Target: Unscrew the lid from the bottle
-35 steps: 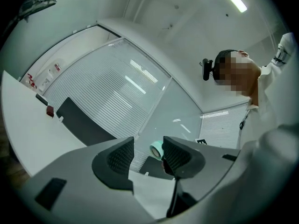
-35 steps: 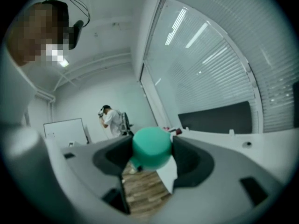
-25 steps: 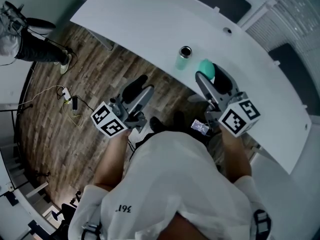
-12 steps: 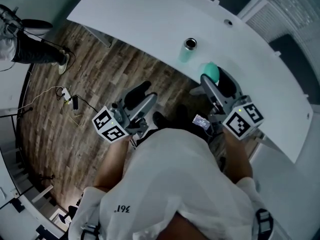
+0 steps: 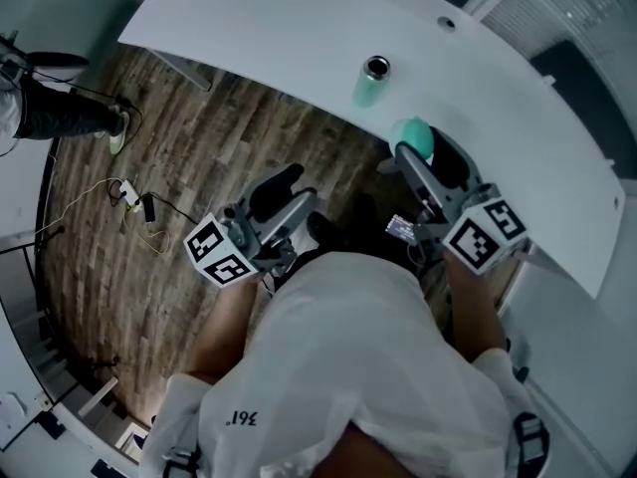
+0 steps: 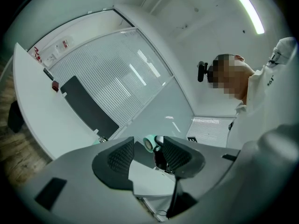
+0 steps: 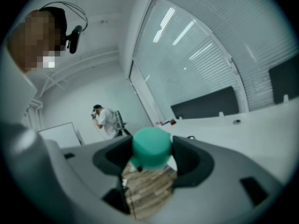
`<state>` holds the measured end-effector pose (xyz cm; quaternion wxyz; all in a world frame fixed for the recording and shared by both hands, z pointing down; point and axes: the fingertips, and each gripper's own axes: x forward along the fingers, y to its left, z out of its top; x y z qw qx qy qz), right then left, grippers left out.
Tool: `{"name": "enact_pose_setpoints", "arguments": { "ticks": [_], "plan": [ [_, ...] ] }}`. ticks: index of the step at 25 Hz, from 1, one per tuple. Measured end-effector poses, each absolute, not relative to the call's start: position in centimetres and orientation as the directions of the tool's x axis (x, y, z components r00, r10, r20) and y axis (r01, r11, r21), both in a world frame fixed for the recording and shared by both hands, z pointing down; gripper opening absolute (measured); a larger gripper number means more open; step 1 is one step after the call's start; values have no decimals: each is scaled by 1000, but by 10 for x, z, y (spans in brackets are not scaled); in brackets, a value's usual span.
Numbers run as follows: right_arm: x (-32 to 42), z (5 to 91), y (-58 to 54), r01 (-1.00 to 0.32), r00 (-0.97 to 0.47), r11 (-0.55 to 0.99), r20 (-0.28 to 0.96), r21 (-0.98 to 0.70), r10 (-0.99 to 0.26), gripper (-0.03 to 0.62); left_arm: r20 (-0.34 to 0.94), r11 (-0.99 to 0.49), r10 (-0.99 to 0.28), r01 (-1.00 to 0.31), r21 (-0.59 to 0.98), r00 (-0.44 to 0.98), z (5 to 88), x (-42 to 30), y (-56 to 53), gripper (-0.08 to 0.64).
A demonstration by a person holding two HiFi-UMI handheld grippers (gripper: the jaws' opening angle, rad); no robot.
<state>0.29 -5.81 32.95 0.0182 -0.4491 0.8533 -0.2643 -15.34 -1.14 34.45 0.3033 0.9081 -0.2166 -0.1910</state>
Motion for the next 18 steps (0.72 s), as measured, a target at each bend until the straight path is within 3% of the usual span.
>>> {"name": "enact_pose_setpoints", "arguments": {
  "ticks": [10,18],
  "plan": [
    [5,325,-62,-715,-656,528,179,-459,-733,282,-211,-712,-565,-342,613,797,340,-146,-1,212],
    [49,327,-52,-683,-702,575,186,-451,-688,282,-210,-681,-613,-375,629,762,343,-88,16,212]
  ]
}}
